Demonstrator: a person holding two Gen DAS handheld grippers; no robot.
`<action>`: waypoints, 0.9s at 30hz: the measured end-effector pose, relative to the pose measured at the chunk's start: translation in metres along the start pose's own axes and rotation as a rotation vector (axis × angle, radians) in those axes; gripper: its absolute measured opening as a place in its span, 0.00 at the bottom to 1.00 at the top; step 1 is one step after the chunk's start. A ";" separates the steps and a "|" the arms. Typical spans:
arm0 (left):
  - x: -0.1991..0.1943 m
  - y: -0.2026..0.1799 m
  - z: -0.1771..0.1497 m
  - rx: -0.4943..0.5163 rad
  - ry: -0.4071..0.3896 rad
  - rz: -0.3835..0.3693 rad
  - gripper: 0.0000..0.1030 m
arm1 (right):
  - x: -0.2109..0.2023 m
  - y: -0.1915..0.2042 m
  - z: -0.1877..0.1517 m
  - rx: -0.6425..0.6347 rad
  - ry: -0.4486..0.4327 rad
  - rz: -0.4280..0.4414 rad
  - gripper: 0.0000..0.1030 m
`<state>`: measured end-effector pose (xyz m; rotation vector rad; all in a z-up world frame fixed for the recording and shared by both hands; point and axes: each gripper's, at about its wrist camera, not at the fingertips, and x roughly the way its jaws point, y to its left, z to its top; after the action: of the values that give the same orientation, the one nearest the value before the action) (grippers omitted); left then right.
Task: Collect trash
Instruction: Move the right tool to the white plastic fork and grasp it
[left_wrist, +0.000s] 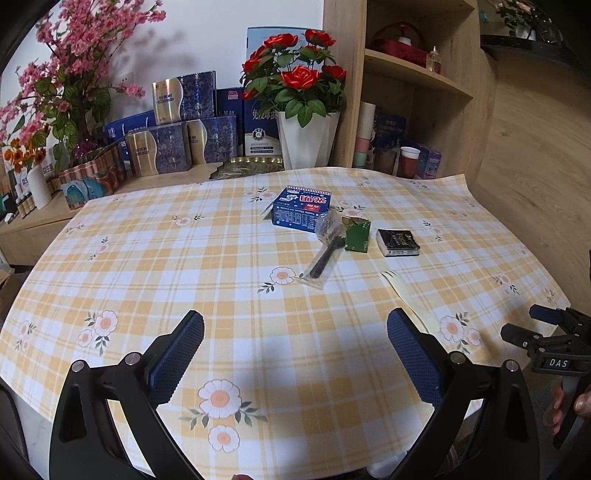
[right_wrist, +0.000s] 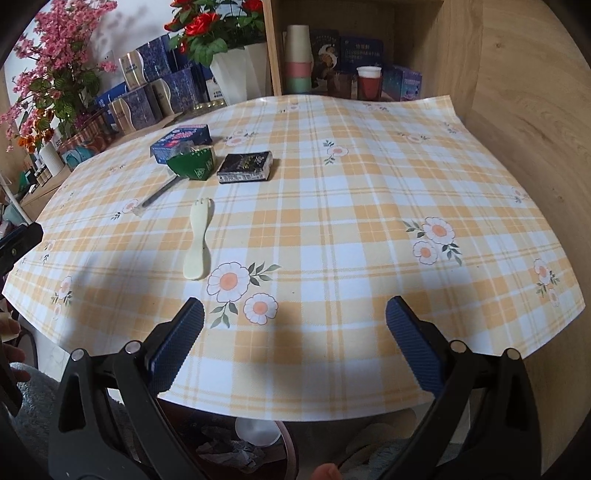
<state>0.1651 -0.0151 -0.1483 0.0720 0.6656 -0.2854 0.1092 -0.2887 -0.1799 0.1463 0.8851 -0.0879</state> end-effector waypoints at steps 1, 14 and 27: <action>0.003 0.000 0.001 0.004 0.004 0.002 0.94 | 0.003 -0.001 0.001 -0.005 0.006 -0.004 0.94; 0.032 0.013 0.013 -0.013 0.057 -0.002 0.94 | 0.029 0.019 0.016 -0.076 0.039 0.092 0.89; 0.048 0.038 0.017 -0.081 0.111 0.035 0.94 | 0.090 0.084 0.053 -0.148 0.116 0.145 0.58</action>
<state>0.2218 0.0070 -0.1655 0.0222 0.7851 -0.2217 0.2178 -0.2159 -0.2094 0.0773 0.9903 0.1224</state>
